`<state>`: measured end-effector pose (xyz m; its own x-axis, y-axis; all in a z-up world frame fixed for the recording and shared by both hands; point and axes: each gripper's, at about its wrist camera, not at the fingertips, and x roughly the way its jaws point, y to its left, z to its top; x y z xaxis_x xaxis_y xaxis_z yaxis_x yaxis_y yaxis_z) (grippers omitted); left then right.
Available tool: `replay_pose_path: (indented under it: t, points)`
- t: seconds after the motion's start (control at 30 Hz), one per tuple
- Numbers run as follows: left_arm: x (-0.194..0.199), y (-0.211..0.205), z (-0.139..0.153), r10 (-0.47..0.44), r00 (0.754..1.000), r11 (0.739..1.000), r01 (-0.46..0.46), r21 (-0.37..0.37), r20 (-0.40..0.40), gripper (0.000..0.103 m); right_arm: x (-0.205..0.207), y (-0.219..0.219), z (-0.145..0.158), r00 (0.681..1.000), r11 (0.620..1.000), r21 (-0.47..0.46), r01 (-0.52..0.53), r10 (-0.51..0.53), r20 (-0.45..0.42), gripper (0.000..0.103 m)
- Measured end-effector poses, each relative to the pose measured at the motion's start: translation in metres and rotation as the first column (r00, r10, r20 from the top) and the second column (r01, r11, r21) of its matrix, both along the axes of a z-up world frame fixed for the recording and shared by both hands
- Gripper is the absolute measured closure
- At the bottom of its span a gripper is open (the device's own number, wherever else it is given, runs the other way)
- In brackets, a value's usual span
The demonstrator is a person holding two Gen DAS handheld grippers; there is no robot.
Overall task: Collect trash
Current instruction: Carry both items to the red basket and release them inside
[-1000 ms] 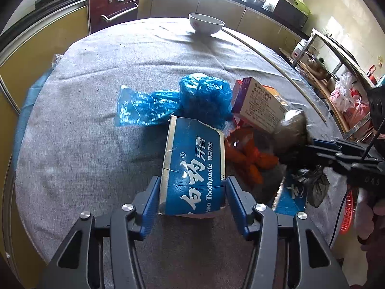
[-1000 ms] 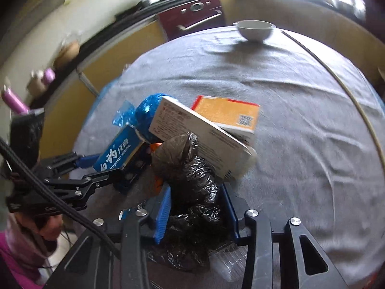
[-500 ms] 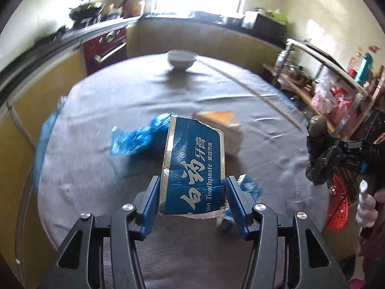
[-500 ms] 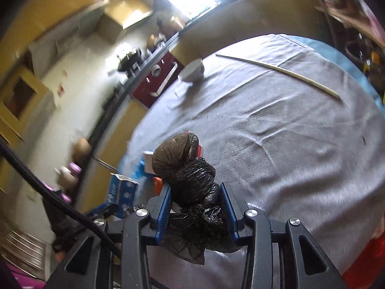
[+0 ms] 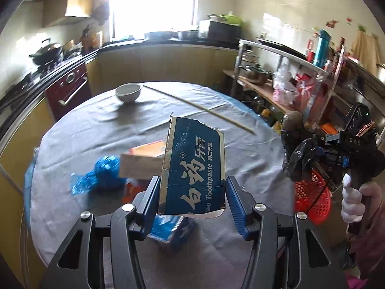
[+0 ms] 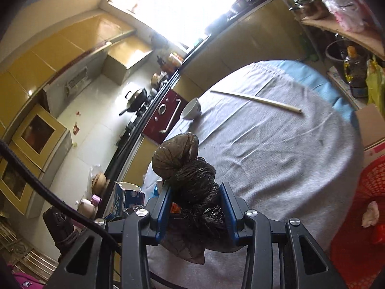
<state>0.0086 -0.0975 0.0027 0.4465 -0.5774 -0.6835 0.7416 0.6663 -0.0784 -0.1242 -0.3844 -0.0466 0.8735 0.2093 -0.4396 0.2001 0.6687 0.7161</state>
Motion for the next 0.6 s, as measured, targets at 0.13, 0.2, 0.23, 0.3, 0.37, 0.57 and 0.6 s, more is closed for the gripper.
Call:
replay_pose_path:
  t: [0.13, 0.2, 0.23, 0.3, 0.37, 0.57, 0.6]
  points:
    - [-0.016, -0.023, 0.008, -0.06, 0.998, 0.998, 0.06, 0.007, 0.022, 0.047, -0.025, -0.014, 0.003, 0.999, 0.999, 0.0, 0.047, -0.047, 0.016, 0.061]
    - [-0.023, -0.033, 0.012, -0.086, 0.996, 0.996, 0.086, 0.011, 0.033, 0.047, -0.039, -0.02, 0.004, 0.997, 0.997, -0.002, 0.072, -0.072, 0.022, 0.061]
    - [-0.026, -0.039, 0.014, -0.099, 0.994, 0.995, 0.099, 0.013, 0.036, 0.047, -0.045, -0.024, 0.004, 0.996, 0.996, -0.002, 0.084, -0.084, 0.024, 0.061]
    - [-0.033, -0.052, 0.016, -0.134, 0.99, 0.991, 0.134, 0.009, 0.037, 0.047, -0.059, -0.031, 0.005, 0.993, 0.994, -0.004, 0.113, -0.113, 0.028, 0.061]
    - [-0.041, -0.066, 0.018, -0.168, 0.985, 0.986, 0.168, 0.014, 0.044, 0.047, -0.073, -0.039, 0.005, 0.989, 0.989, -0.013, 0.145, -0.145, 0.027, 0.061]
    - [-0.066, -0.12, 0.019, -0.3, 0.952, 0.954, 0.3, 0.016, 0.054, 0.047, -0.118, -0.065, 0.0, 0.969, 0.968, -0.016, 0.249, -0.249, 0.015, 0.061]
    - [-0.07, -0.131, 0.017, -0.322, 0.945, 0.947, 0.322, 0.018, 0.047, 0.047, -0.126, -0.071, -0.003, 0.963, 0.963, -0.011, 0.269, -0.269, 0.01, 0.061]
